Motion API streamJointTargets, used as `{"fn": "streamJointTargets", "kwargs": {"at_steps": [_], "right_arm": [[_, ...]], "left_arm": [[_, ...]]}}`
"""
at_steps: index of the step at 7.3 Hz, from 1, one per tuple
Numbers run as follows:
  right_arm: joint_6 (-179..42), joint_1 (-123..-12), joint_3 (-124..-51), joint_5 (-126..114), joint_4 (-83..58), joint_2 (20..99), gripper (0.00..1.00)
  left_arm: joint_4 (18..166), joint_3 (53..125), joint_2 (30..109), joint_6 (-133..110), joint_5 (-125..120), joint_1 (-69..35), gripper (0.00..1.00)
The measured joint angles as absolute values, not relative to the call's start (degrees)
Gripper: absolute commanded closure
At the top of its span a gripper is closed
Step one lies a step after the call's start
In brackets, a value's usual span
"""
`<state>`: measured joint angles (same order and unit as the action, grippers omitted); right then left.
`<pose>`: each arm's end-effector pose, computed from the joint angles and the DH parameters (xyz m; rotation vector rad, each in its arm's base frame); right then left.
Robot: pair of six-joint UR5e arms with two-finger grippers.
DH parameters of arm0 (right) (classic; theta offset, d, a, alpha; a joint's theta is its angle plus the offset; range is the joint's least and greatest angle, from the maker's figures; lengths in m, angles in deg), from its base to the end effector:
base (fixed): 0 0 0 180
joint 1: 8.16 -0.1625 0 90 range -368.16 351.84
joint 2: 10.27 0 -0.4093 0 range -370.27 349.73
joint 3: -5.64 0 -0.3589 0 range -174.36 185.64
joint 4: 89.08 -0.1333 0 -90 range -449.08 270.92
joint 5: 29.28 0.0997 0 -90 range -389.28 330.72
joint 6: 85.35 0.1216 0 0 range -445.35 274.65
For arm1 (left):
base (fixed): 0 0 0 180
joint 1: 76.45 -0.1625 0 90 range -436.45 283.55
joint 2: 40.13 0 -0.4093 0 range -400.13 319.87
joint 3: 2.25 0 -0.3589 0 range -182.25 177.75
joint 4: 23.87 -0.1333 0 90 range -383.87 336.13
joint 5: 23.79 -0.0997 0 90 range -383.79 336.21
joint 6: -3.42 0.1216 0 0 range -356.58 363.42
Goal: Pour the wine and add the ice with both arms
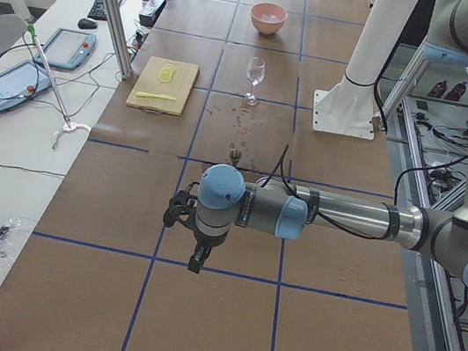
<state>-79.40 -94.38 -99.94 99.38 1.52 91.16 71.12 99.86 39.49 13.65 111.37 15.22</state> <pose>0.0320 -0.3852 0.6263 0.0022 -0.6771 0.0155 -0.0585 -0.3925 0.6278 0.1924 0.7726 0.1877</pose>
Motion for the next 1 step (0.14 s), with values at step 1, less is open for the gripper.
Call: {"fn": "streamJointTargets", "kwargs": {"at_steps": [1], "right_arm": [[-79.44,-94.38,-99.92,99.39,1.52,91.16,0.00]], "left_arm": [[71.45,99.83,39.50,13.64,111.38,15.22,0.00]]}}
